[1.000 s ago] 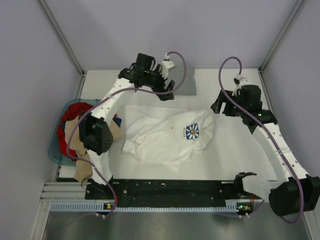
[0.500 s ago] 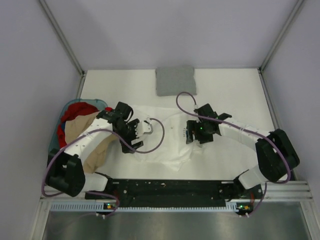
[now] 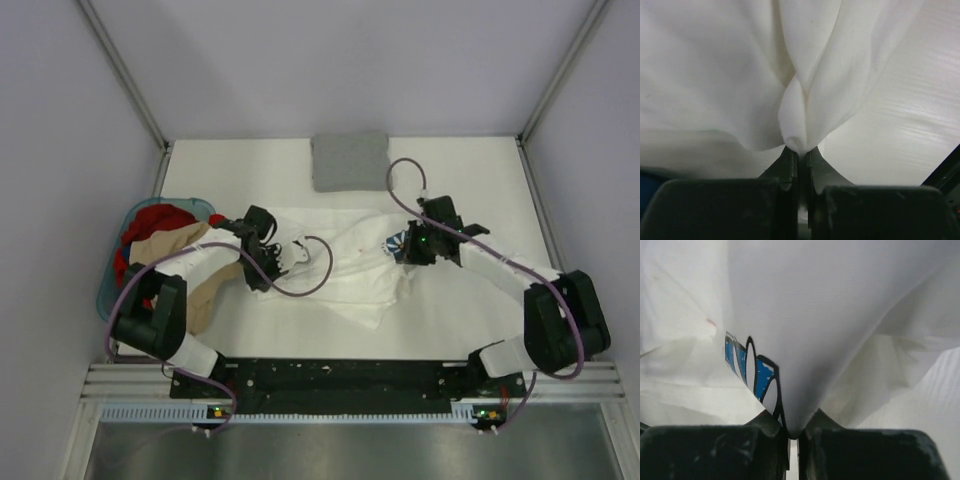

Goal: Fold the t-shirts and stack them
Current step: Flatten out the tshirt

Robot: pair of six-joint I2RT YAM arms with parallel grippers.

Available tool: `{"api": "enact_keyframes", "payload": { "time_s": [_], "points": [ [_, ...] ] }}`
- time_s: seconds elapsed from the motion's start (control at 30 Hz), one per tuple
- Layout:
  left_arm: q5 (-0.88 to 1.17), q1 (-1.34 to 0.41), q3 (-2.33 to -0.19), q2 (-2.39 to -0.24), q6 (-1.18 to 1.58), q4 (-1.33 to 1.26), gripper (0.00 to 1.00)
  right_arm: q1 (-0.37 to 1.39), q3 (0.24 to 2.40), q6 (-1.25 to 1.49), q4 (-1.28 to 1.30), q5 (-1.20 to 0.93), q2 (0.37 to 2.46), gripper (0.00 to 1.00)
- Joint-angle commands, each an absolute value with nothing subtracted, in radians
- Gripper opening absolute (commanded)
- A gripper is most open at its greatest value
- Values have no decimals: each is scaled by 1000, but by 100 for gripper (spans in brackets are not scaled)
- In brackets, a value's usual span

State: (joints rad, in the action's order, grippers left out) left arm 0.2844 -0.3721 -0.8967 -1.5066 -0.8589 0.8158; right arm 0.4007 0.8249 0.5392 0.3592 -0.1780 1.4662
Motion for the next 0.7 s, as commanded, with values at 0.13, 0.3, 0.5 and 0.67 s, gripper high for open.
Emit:
{"api": "enact_keyframes", "payload": {
  "time_s": [0.13, 0.3, 0.5, 0.67],
  "points": [
    [173, -370, -1296, -1459, -701, 787, 0, 236, 1182, 319, 621, -128, 1264, 0],
    [97, -370, -1537, -1367, -667, 677, 0, 225, 1691, 125, 927, 37, 1371, 0],
    [-21, -357, -1666, -1379, -670, 672, 0, 277, 2137, 77, 1157, -139, 1571, 0],
    [-37, -319, -1539, -1358, -646, 647, 0, 452, 2066, -63, 1264, -189, 1693, 2]
  ]
}}
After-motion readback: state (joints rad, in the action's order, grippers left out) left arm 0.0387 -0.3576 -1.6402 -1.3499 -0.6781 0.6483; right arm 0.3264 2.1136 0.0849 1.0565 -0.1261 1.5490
